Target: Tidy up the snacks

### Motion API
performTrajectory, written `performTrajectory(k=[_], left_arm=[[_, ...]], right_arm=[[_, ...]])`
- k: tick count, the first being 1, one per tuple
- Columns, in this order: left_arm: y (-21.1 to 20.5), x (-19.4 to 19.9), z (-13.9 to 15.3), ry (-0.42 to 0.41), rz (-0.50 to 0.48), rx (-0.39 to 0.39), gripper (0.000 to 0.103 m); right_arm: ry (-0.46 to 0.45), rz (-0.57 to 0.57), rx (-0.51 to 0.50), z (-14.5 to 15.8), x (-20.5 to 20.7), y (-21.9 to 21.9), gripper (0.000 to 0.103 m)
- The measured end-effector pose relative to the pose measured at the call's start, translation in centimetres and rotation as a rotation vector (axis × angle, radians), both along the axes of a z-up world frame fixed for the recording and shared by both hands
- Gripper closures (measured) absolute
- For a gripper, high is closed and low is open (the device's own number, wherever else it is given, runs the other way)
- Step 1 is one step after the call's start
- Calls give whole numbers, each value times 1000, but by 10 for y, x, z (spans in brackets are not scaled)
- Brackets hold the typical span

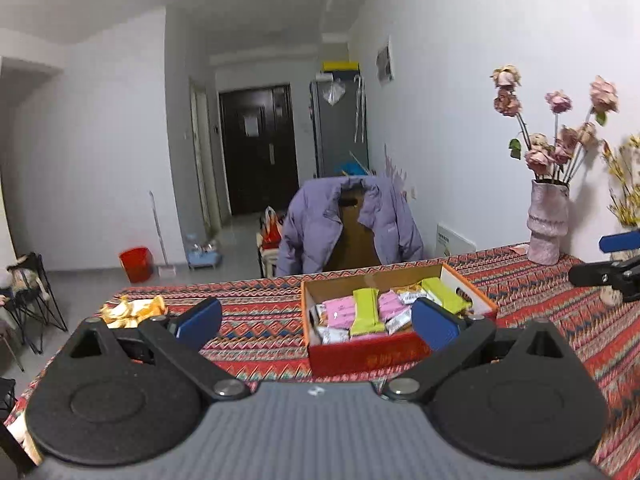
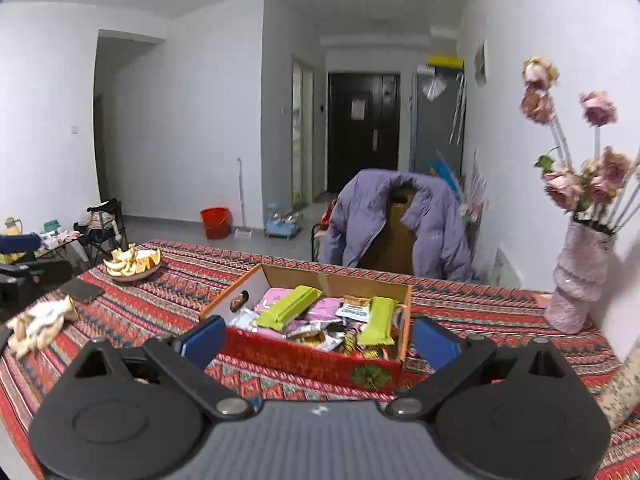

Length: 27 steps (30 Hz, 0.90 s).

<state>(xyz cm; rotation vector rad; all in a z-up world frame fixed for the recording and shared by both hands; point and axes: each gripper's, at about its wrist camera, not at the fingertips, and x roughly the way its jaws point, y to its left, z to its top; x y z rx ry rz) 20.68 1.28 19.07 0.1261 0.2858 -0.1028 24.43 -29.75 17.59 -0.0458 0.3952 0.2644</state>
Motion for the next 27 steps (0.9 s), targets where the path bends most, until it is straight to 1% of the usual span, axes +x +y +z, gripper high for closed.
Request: performTrajectory(k=[3,6,8,9,14,17,19,21,24,27], left_arm=[[-1,-38,-25,-31,-5,42,0],[-6,-76,-47,-88,-9,73,0],[-8,-97,-60,-122,-11,71,0],[-9,-104,-65,-126,-6,62,0],[-7,-137,-95,-105,30,-3,0],[0,-157,-113,-92,32,-18,0],[4,-166,-124,-81,58,-32,0],[7,-172,-135,-54,74,-52,0],[10,-179,-152,-8,94,-91,0],[15,-184,-166,62,62,-127,0]], right_arm=[[-35,2,-26,-23,-35,4,0],[-100,-20,-83,-48,-69,12,0],[-122,-36,-104,-61,-91,16,0],[-124,-38,-104,-67,-102,18,0],[-130,-43,-80,-89,-148,28,0],[-120,-27,-75,-104,-172,38,0],[-112,-12,-80,-118,-188,47,0],[-109,-10,-68,-130,-200,57,0],[-76,-8,-16,-149,-217,65,0],[-47,4,2,-163,-228,73,0]])
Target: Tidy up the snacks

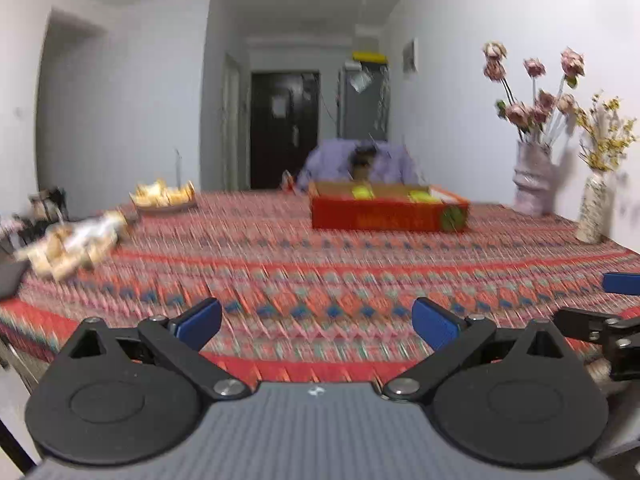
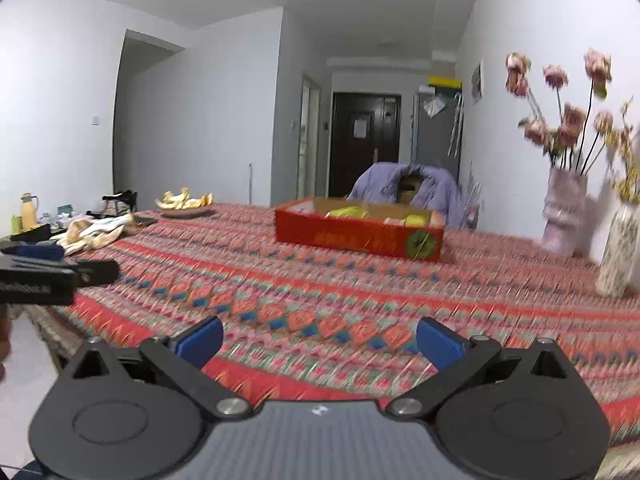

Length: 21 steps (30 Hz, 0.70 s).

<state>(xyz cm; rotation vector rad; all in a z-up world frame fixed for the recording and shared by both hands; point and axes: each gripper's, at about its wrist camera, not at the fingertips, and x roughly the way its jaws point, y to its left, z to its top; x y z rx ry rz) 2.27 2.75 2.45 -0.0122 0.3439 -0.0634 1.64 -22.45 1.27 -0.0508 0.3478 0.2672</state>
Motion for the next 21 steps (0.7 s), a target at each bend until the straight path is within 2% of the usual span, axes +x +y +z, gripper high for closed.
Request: performTrajectory(k=[4,8,21], left_arm=[[3,-1,-3,15,5,-7,0],[3,-3,1,-2,2,-11,0],[0,-1,-4,20,-3,-10,0]], right_arm=[[10,-11,-30,-4,-1,5,0],[14,-26,-1,-6,0,1,0],[19,-51,42,-5,1,-7,0]])
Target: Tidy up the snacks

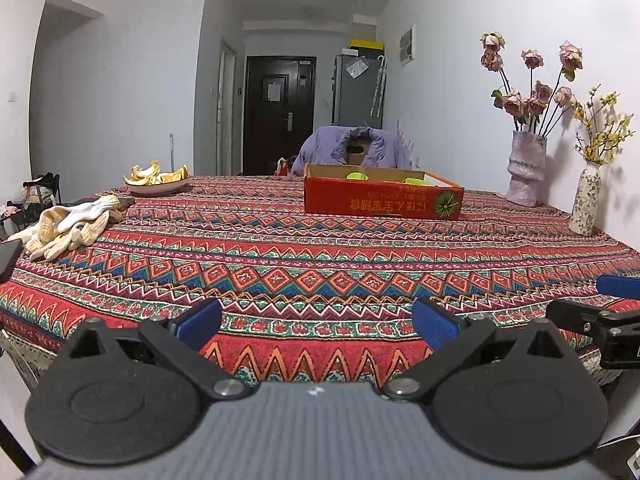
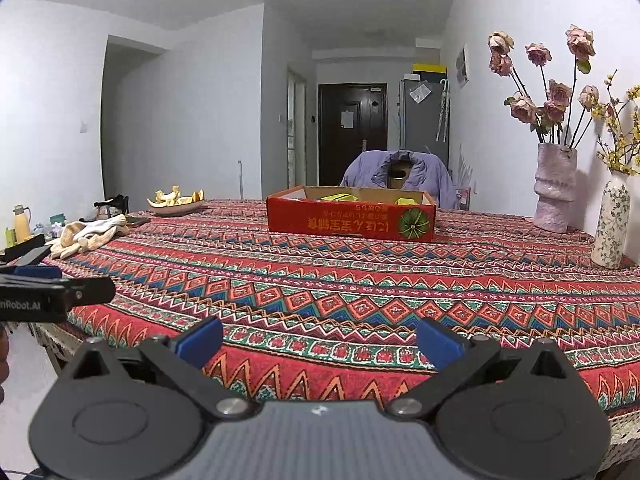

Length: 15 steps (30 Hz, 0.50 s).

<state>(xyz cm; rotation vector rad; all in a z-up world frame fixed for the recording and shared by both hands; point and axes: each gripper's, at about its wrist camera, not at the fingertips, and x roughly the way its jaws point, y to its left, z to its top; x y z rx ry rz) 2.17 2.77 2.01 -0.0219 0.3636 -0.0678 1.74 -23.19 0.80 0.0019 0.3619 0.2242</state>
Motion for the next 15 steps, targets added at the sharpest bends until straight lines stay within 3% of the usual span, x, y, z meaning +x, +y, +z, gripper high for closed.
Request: performTrajectory(k=[15], left_arm=[[0,0,-1,-3,1,11,0]], right_arm=[[-12,-16,6,0,-2,-2,0]])
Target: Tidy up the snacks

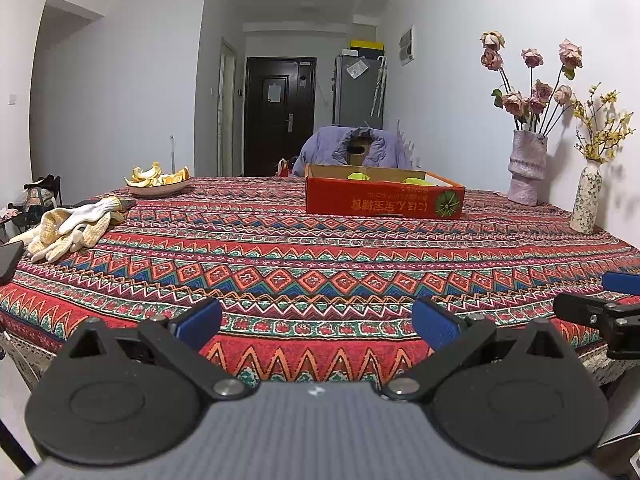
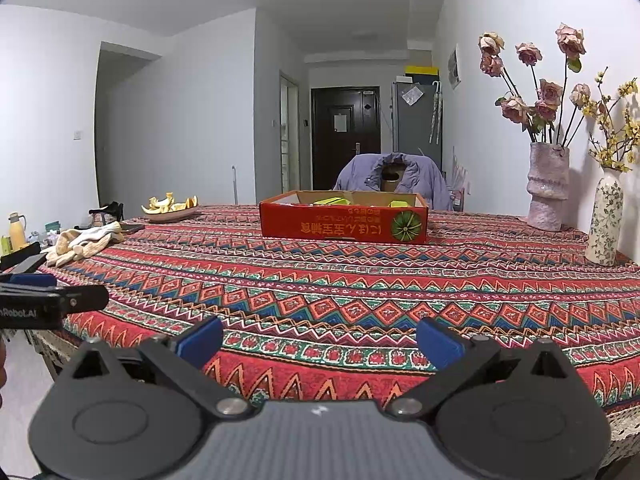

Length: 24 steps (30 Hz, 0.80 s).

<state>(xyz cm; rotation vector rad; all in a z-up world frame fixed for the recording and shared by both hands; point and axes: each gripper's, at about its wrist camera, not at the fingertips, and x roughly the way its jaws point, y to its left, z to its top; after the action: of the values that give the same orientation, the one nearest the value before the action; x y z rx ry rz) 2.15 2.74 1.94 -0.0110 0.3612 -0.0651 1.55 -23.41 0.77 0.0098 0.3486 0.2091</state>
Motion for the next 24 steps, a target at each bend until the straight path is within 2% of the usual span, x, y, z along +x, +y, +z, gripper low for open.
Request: performTrajectory(k=[24], left_arm=[[-3,-1,-1,0,-8,7,0]], right_arm=[[5,0,12,1,0,-3,0]])
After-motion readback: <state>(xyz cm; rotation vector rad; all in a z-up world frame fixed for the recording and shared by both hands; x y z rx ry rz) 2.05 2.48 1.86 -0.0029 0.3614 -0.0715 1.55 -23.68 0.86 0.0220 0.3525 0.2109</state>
